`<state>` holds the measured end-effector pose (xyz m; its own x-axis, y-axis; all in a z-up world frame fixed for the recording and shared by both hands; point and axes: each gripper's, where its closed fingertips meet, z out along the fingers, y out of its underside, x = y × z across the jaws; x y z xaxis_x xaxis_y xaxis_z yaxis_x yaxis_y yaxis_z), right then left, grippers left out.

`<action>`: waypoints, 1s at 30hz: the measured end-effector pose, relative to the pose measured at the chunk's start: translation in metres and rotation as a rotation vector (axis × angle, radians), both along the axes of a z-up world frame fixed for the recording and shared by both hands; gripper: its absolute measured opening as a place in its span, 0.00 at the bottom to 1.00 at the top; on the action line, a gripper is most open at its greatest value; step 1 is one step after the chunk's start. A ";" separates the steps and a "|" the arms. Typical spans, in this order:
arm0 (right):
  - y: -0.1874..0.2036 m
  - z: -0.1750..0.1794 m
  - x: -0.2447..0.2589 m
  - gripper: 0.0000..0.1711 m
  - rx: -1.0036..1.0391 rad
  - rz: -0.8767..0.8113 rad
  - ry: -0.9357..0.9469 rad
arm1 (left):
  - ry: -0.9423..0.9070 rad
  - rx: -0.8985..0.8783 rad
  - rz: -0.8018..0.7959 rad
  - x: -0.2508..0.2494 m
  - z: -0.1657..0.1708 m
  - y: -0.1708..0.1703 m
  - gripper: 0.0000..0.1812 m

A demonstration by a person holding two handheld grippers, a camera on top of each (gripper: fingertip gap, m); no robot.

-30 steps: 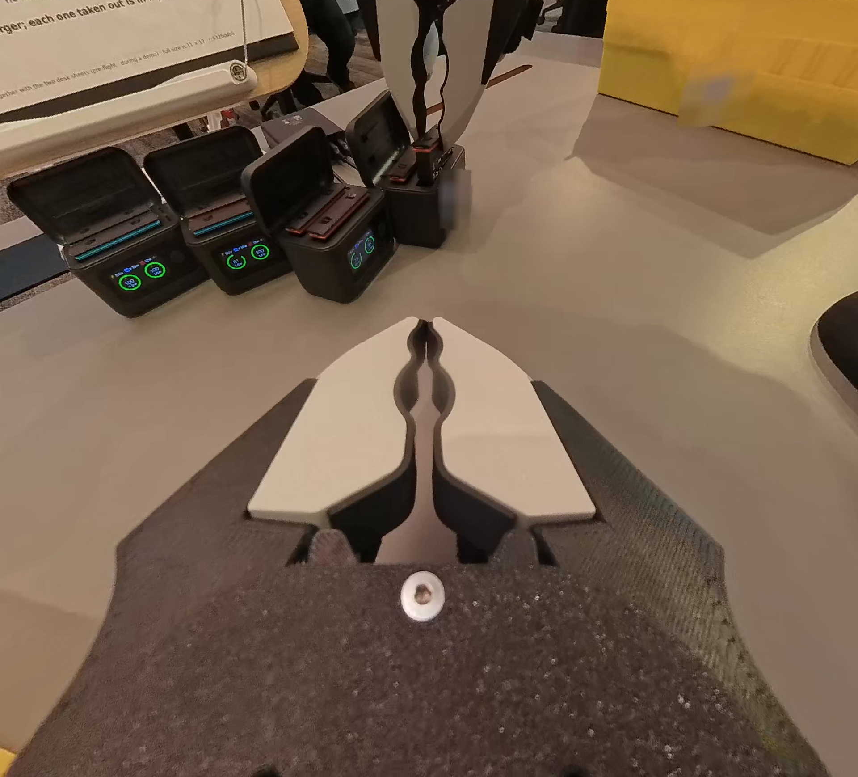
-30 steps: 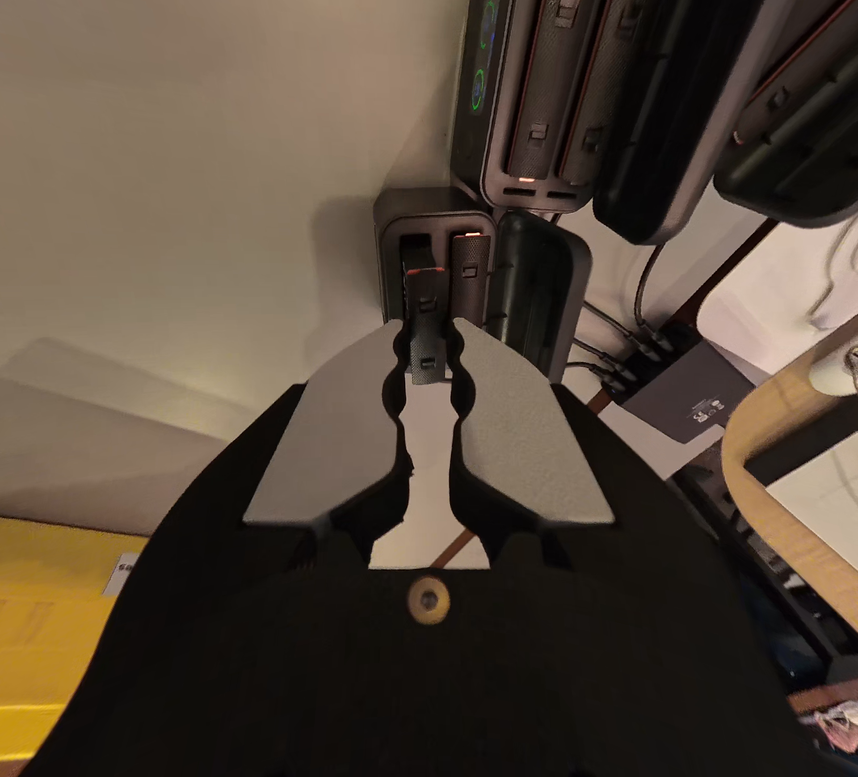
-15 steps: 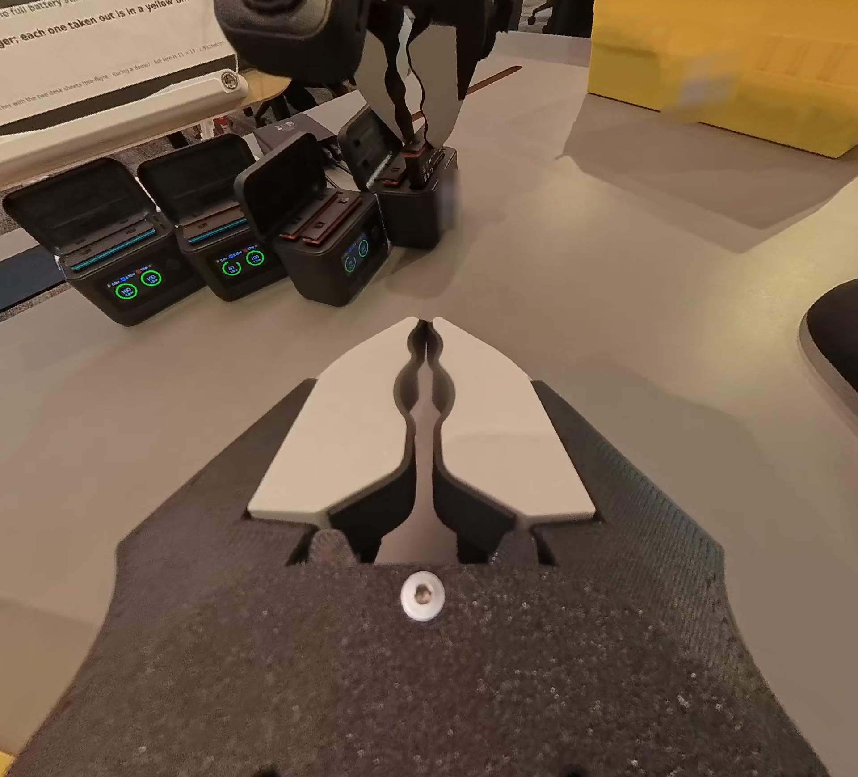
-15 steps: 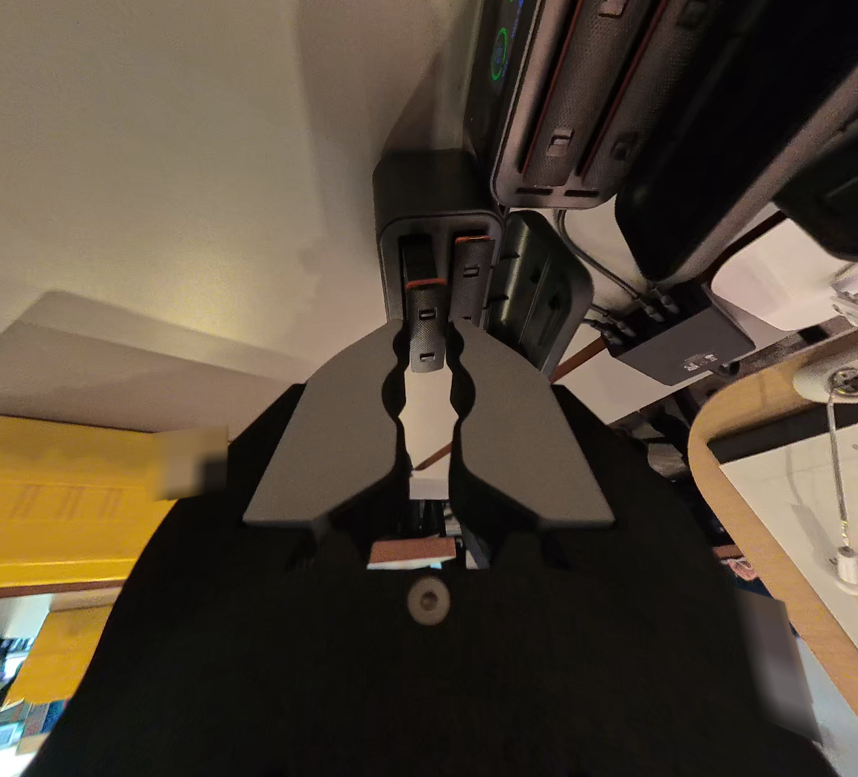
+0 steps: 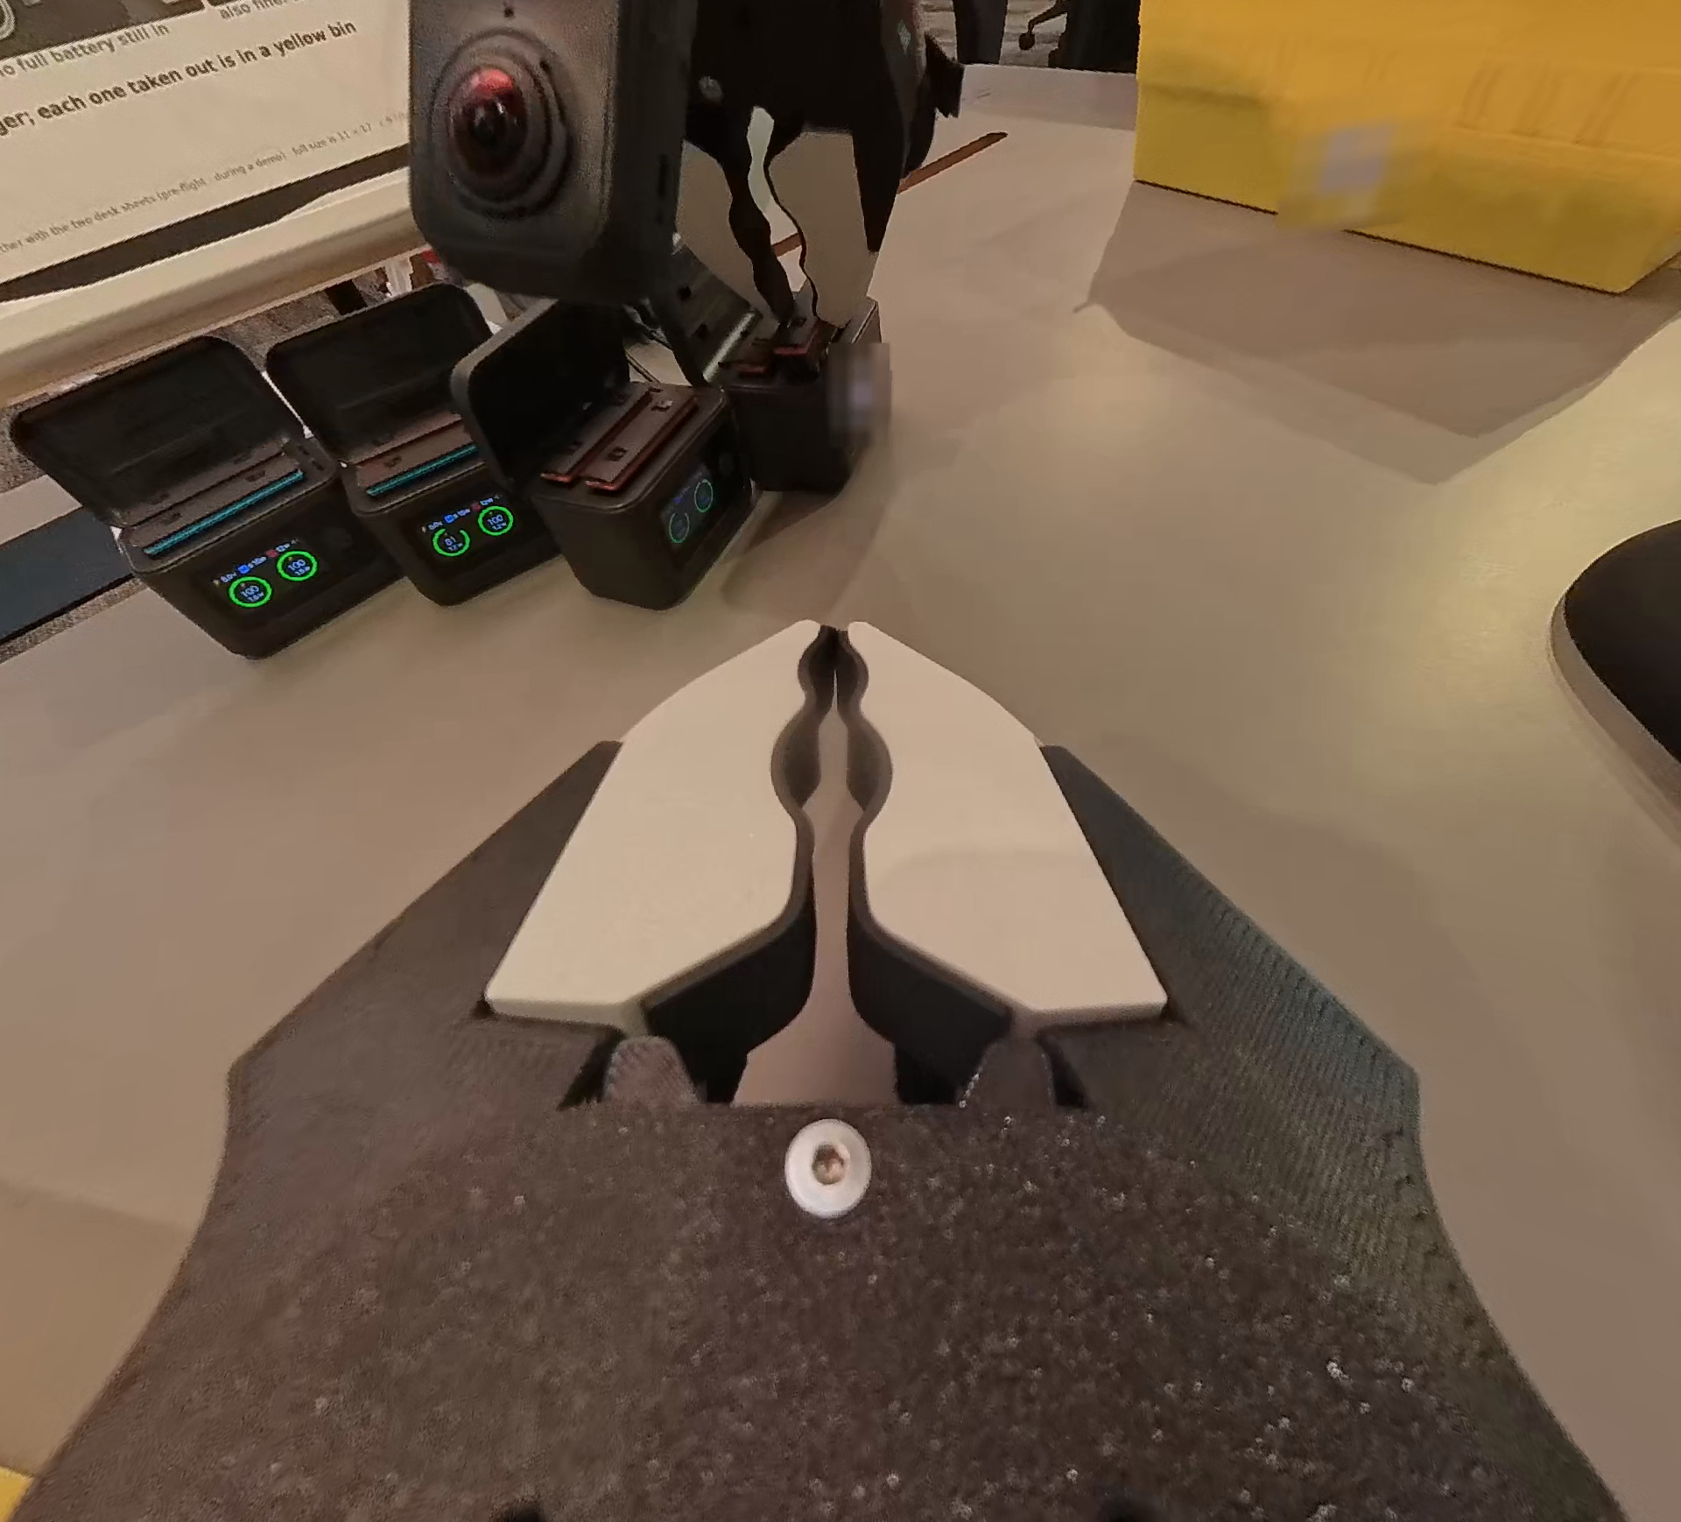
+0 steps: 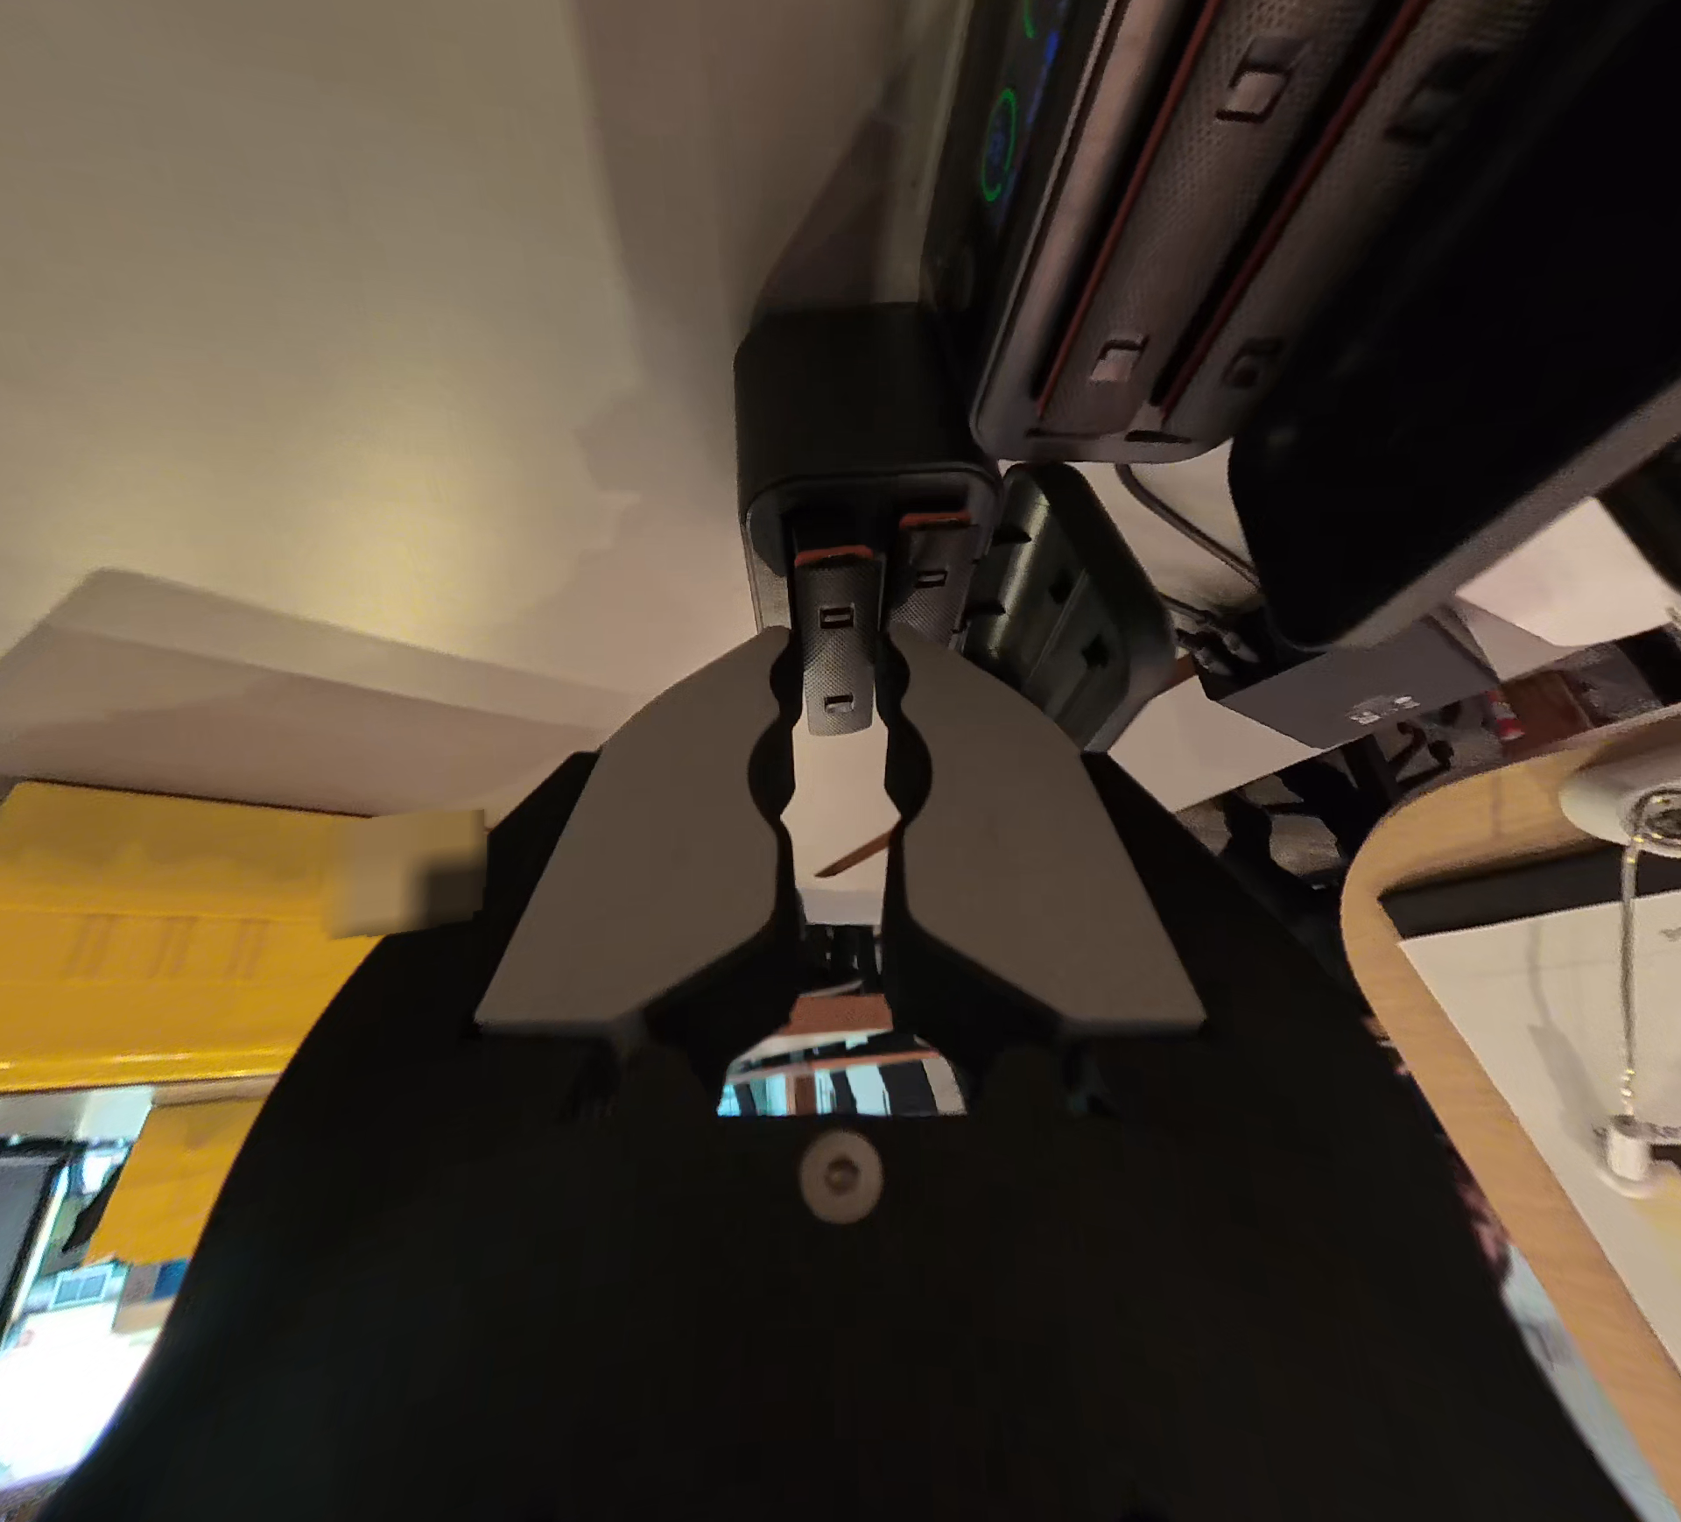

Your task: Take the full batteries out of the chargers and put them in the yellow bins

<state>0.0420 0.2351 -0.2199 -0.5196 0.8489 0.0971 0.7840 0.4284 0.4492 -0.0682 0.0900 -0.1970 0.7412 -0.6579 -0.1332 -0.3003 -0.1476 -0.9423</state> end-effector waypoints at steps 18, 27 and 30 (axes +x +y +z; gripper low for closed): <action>0.001 0.002 -0.005 0.00 -0.120 -0.197 0.501 | 0.020 0.005 -0.007 0.002 -0.002 -0.001 0.00; 0.000 -0.002 -0.005 0.00 -0.092 -0.157 0.461 | 0.005 -0.031 0.045 -0.006 -0.002 0.003 0.00; 0.000 -0.002 -0.005 0.00 -0.074 -0.168 0.459 | 0.013 -0.018 0.045 -0.006 -0.001 0.002 0.00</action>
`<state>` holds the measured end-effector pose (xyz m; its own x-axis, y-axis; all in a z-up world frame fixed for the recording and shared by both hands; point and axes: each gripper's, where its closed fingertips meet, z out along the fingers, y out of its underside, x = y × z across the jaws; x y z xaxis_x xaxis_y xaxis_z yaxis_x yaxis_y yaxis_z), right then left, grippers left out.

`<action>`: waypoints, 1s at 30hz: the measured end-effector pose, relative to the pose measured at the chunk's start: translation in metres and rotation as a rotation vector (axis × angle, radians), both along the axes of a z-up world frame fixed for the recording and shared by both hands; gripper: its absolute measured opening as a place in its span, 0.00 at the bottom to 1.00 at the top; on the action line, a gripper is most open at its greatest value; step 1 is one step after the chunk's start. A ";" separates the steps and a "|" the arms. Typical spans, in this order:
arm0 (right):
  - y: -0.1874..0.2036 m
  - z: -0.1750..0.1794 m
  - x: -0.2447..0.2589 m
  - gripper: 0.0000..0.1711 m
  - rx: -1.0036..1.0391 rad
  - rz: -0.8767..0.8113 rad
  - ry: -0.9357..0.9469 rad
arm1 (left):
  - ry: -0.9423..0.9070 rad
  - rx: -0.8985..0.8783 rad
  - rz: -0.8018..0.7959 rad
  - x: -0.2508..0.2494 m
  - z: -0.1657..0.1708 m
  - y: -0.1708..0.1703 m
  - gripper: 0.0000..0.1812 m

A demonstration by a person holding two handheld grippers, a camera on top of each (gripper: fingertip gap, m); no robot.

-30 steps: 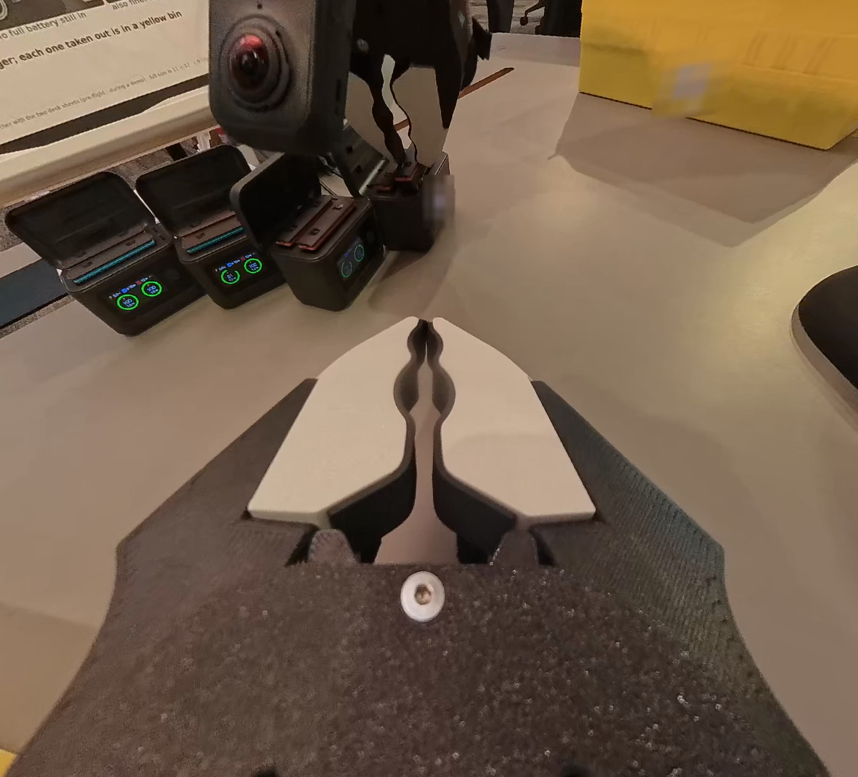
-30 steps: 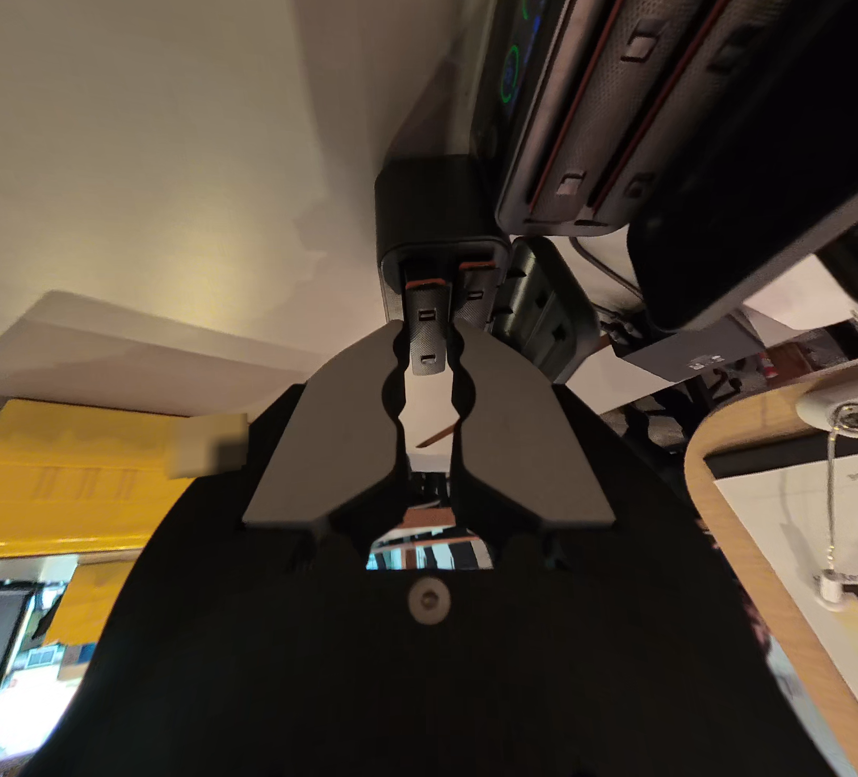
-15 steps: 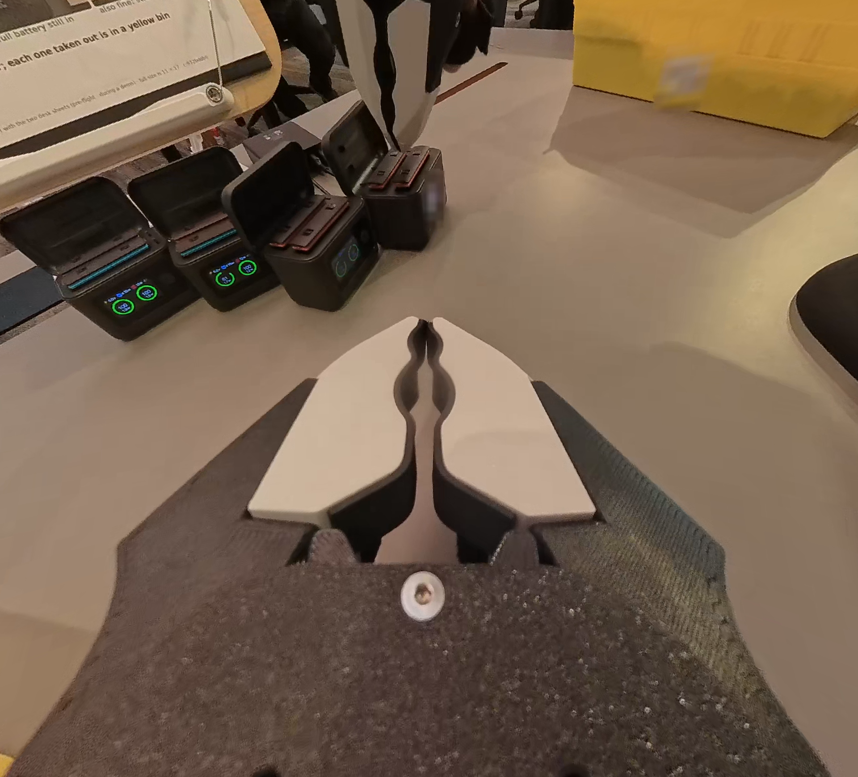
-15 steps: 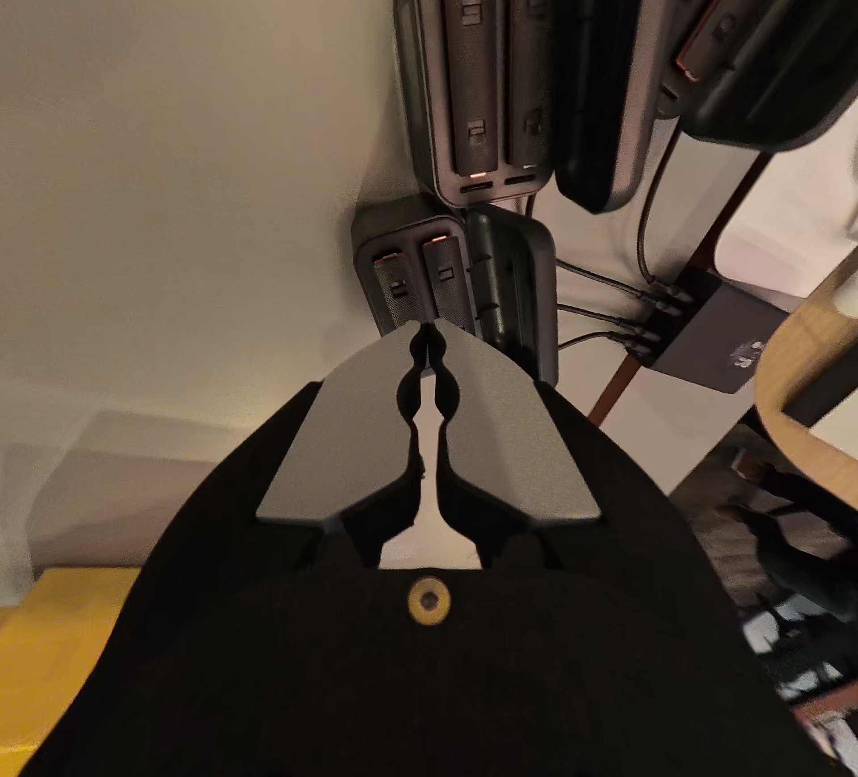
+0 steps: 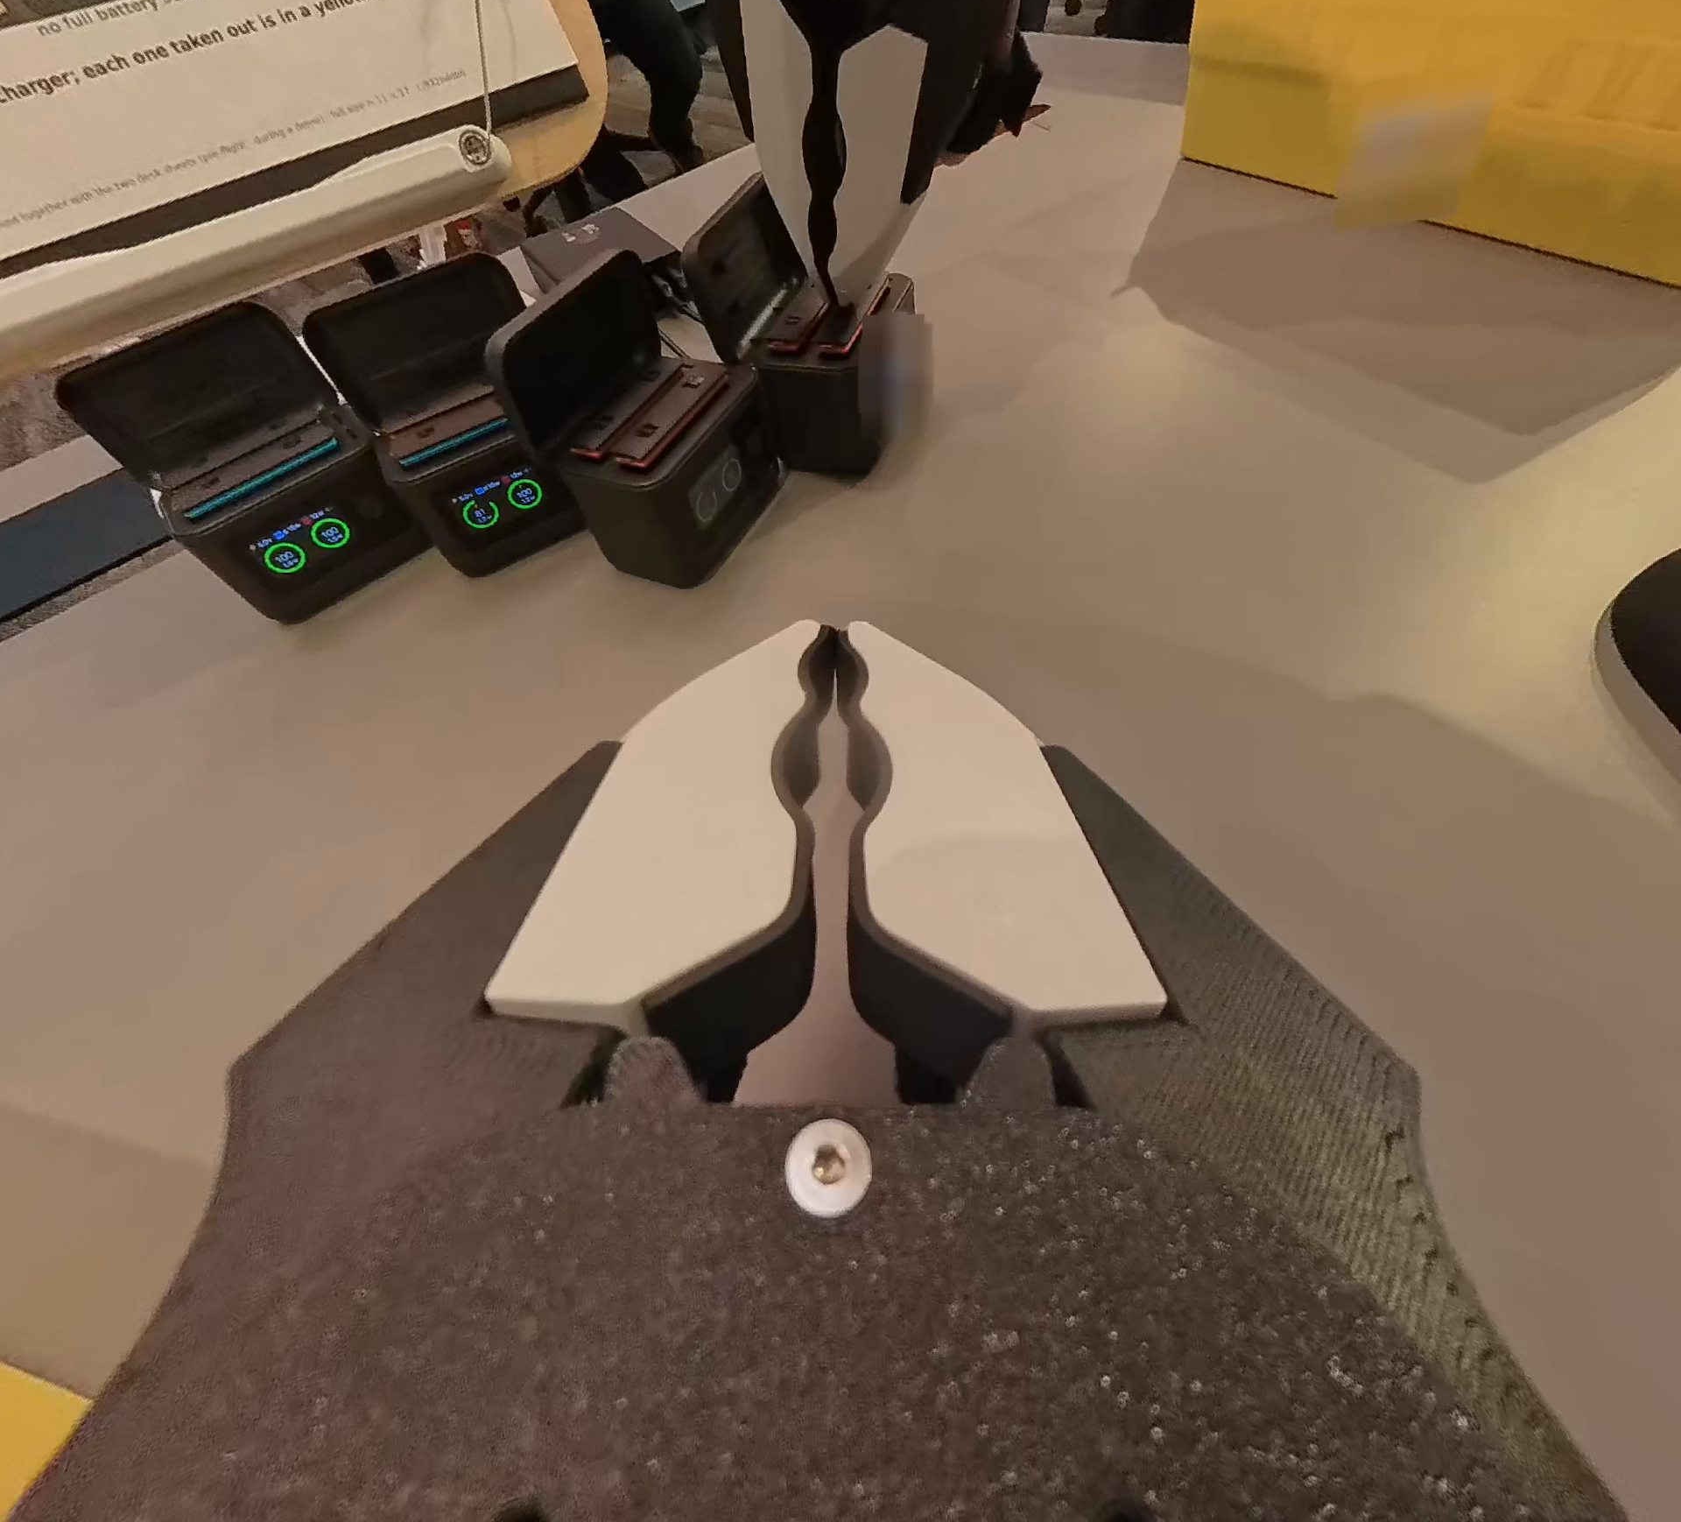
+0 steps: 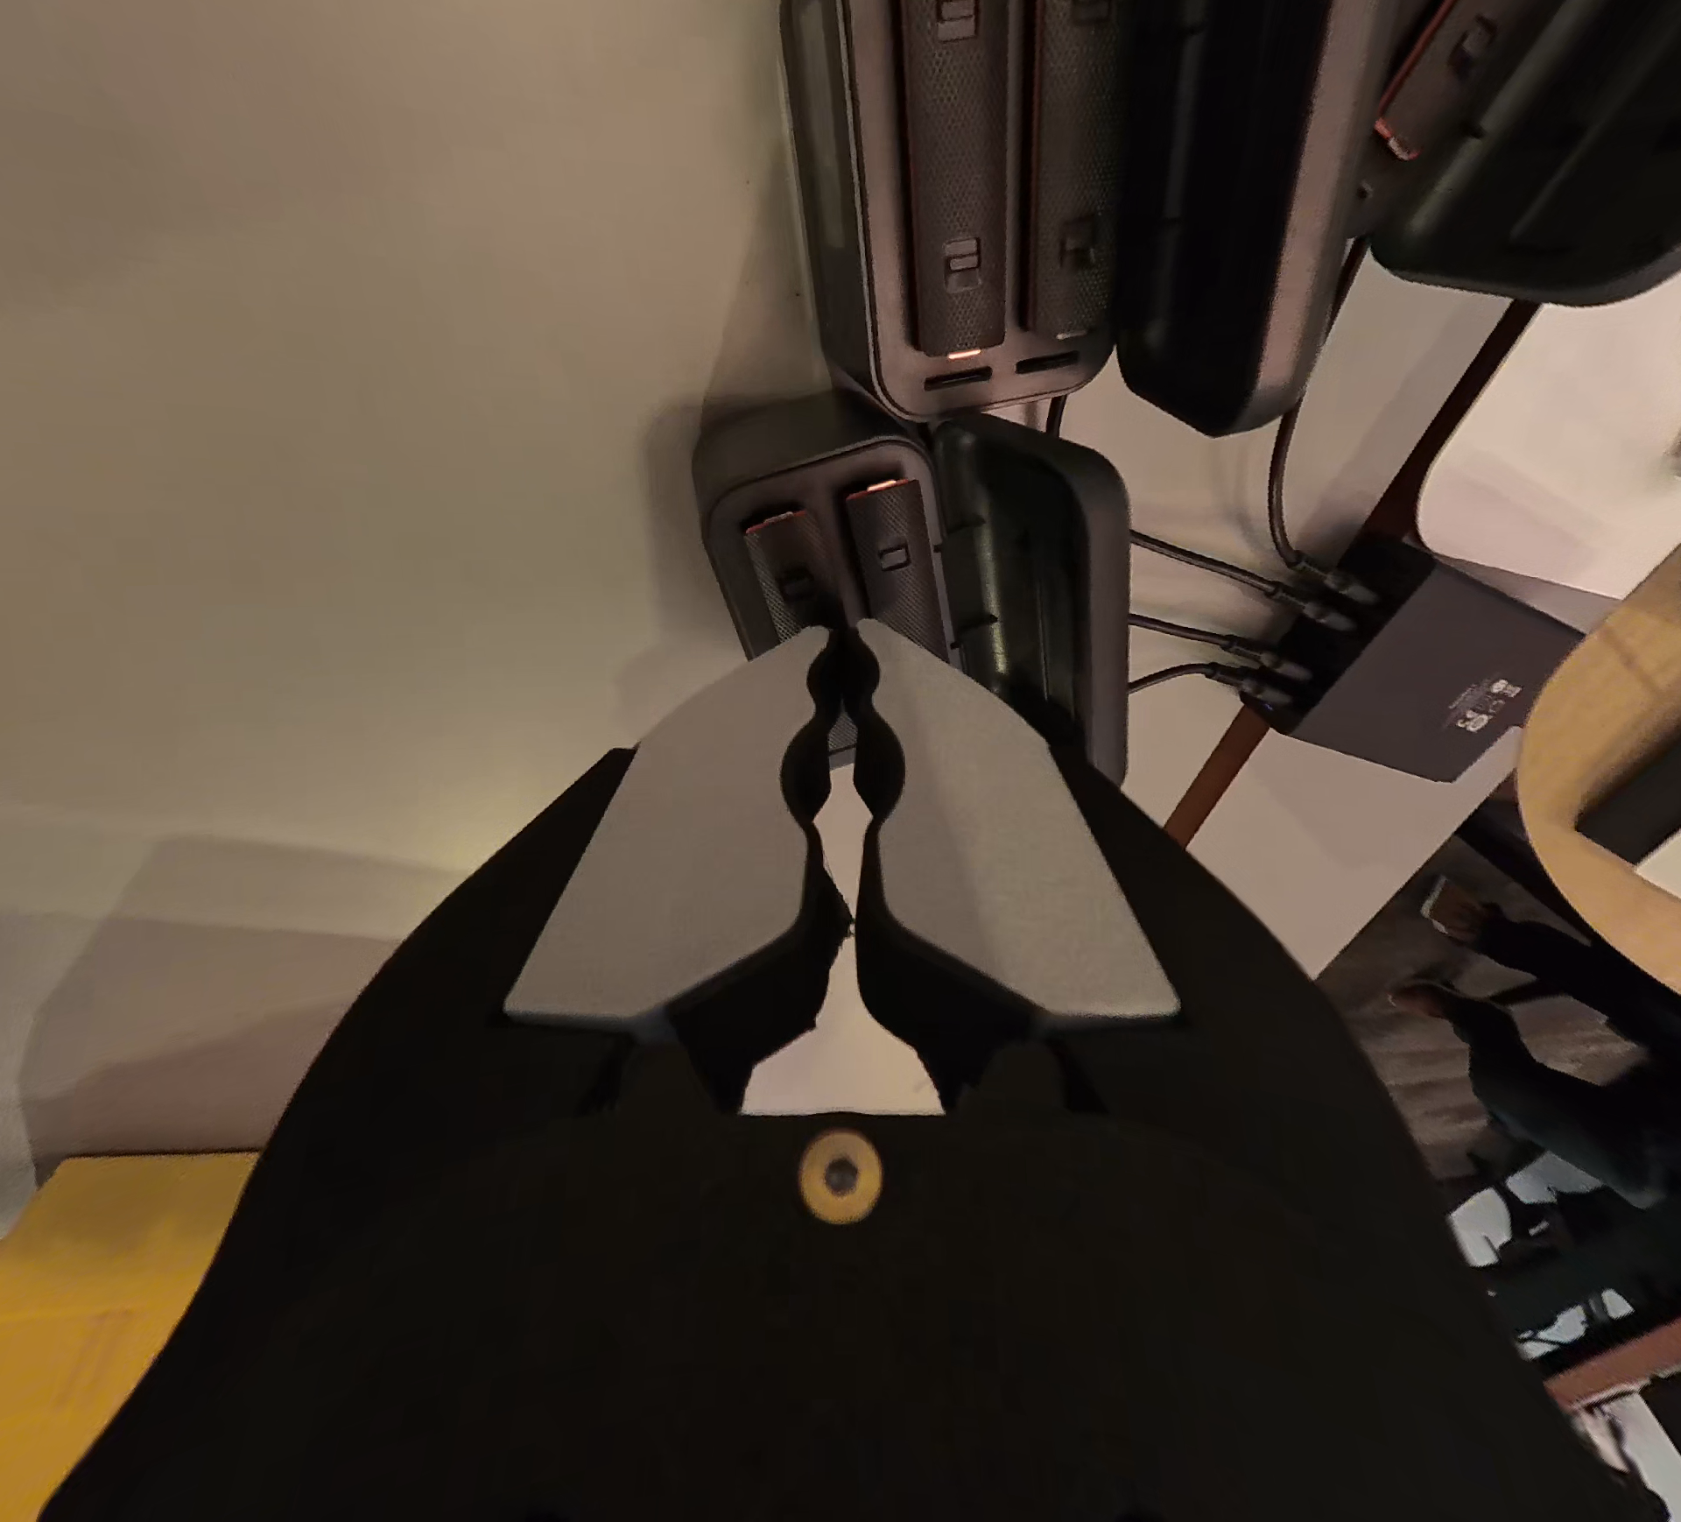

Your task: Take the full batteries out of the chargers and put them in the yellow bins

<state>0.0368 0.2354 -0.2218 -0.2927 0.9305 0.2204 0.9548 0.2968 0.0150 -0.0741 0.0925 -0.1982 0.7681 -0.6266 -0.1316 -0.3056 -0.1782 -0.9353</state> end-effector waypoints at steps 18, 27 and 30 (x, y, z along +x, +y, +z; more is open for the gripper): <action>-0.056 0.110 0.008 0.00 0.365 -0.586 1.095 | 0.001 0.031 0.051 -0.007 0.005 0.004 0.00; -0.113 0.048 0.052 0.00 0.361 -0.995 1.358 | -0.024 0.026 0.119 -0.022 0.005 0.016 0.00; -0.114 0.034 0.057 0.00 0.429 -0.975 1.385 | -0.001 0.020 0.133 -0.024 -0.001 0.019 0.00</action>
